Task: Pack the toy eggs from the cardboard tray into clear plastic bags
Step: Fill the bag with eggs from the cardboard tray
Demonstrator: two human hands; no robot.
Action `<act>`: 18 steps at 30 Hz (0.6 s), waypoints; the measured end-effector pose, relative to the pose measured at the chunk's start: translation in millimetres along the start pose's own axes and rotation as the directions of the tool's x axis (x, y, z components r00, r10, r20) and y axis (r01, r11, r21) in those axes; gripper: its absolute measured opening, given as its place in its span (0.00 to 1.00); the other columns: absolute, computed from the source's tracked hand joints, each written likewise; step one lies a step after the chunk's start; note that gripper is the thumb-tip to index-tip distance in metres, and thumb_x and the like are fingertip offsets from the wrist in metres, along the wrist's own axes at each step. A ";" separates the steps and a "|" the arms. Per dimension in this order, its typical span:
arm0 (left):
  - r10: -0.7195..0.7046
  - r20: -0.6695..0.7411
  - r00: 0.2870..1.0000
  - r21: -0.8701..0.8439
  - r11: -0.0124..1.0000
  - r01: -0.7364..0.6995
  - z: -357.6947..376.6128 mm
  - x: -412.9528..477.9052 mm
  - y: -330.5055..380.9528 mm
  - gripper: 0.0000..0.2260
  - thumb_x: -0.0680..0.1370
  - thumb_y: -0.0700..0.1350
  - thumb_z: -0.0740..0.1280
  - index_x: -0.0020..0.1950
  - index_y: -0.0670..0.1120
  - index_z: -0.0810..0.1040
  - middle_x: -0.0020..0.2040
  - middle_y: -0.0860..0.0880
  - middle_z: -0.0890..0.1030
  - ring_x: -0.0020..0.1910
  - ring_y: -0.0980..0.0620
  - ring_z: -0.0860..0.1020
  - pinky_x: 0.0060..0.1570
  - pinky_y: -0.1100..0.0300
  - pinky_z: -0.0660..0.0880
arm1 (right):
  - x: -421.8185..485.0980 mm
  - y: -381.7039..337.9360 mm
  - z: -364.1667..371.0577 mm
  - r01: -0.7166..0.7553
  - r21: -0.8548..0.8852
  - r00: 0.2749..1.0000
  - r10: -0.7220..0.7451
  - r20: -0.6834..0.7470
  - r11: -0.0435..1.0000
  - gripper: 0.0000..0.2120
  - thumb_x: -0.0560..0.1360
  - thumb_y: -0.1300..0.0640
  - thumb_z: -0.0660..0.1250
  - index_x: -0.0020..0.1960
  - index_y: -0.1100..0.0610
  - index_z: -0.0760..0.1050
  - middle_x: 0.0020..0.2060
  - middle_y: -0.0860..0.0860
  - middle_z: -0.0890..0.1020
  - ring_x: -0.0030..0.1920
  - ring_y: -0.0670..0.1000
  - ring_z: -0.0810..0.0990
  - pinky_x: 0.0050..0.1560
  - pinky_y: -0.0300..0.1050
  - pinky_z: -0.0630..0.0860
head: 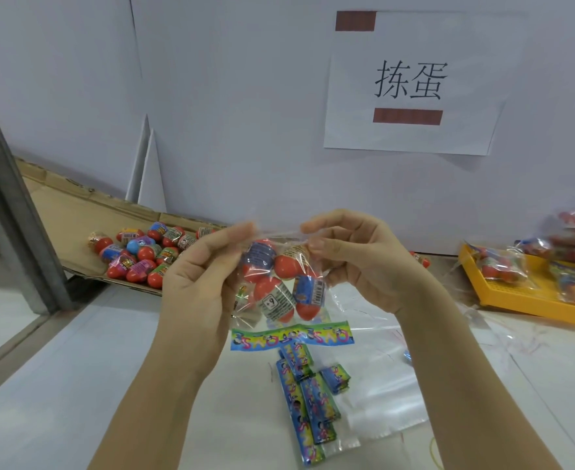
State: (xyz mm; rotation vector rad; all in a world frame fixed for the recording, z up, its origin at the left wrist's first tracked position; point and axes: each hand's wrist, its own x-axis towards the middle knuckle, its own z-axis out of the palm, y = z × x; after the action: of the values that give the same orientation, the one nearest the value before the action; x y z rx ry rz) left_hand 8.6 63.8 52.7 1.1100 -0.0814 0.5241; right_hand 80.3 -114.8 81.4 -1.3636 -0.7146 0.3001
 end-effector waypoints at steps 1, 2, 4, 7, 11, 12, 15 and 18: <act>0.000 -0.002 1.000 -0.027 1.000 0.000 0.4 -0.5 1.0 0.08 0.71 0.40 0.66 0.40 0.48 0.85 0.48 0.50 0.86 0.50 0.53 0.83 0.54 0.57 0.78 | 0.5 0.5 0.9 0.003 0.007 1.000 -0.003 0.000 1.000 0.09 0.70 0.62 0.70 0.43 0.50 0.84 0.34 0.49 0.82 0.30 0.47 0.81 0.29 0.40 0.78; -0.001 -0.002 1.000 -0.043 0.999 0.001 0.9 -0.8 2.1 0.09 0.69 0.40 0.66 0.36 0.50 0.85 0.48 0.50 0.86 0.50 0.53 0.83 0.55 0.56 0.78 | 0.7 0.9 1.7 0.009 0.012 1.000 -0.009 -0.002 1.000 0.09 0.70 0.62 0.70 0.42 0.50 0.84 0.34 0.49 0.82 0.30 0.47 0.81 0.29 0.40 0.78; 0.005 0.011 1.000 -0.040 0.999 -0.005 0.9 -1.2 3.9 0.10 0.69 0.40 0.66 0.31 0.51 0.83 0.47 0.52 0.86 0.49 0.54 0.83 0.55 0.55 0.78 | 1.2 1.5 2.9 0.024 0.017 1.000 -0.024 -0.001 1.000 0.10 0.71 0.63 0.69 0.42 0.49 0.84 0.34 0.48 0.82 0.30 0.47 0.81 0.29 0.39 0.77; 0.032 0.026 0.999 0.073 0.997 -0.034 -0.8 -1.7 4.1 0.20 0.77 0.37 0.63 0.31 0.55 0.83 0.42 0.55 0.85 0.46 0.52 0.82 0.56 0.49 0.77 | 0.8 -0.4 4.2 0.049 0.020 0.999 -0.049 0.017 0.999 0.12 0.72 0.64 0.67 0.41 0.48 0.83 0.34 0.47 0.82 0.30 0.46 0.81 0.29 0.39 0.77; 0.028 0.022 0.999 0.113 0.993 -0.031 -3.9 -3.1 4.2 0.27 0.81 0.34 0.58 0.30 0.57 0.82 0.40 0.55 0.83 0.48 0.48 0.78 0.55 0.48 0.74 | -0.6 -4.3 4.7 0.056 0.018 0.998 -0.056 0.034 0.998 0.13 0.71 0.64 0.66 0.36 0.49 0.82 0.32 0.47 0.82 0.29 0.46 0.80 0.28 0.39 0.77; 0.024 0.021 0.999 0.113 0.993 -0.026 -5.0 -3.4 3.7 0.27 0.81 0.34 0.58 0.30 0.57 0.81 0.41 0.54 0.83 0.49 0.48 0.78 0.56 0.47 0.74 | -0.9 -4.7 4.6 0.054 0.024 0.998 -0.054 0.036 0.998 0.13 0.71 0.65 0.66 0.35 0.50 0.81 0.31 0.48 0.82 0.29 0.46 0.79 0.28 0.39 0.77; 0.003 0.013 1.000 0.121 0.993 -0.004 -8.8 -4.2 0.9 0.24 0.81 0.33 0.58 0.32 0.56 0.80 0.48 0.49 0.82 0.54 0.44 0.78 0.60 0.45 0.73 | -1.5 -4.9 4.2 0.054 0.051 0.997 -0.057 0.058 0.997 0.14 0.71 0.66 0.64 0.33 0.51 0.80 0.31 0.47 0.81 0.29 0.46 0.79 0.28 0.39 0.77; 0.006 0.099 0.995 0.044 0.999 -0.010 -6.6 -3.2 2.4 0.15 0.74 0.35 0.63 0.30 0.51 0.76 0.48 0.47 0.84 0.52 0.47 0.82 0.54 0.55 0.78 | -2.8 -6.3 2.4 0.054 0.080 0.996 -0.060 0.073 0.995 0.15 0.71 0.67 0.63 0.32 0.51 0.79 0.31 0.47 0.81 0.30 0.46 0.78 0.29 0.38 0.75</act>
State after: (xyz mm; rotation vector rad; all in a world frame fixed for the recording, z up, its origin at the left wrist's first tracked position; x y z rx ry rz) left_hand 3.4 69.2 50.6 1.1795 -0.1616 0.4797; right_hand 75.4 -115.9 86.7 -1.2614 -0.7954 0.3325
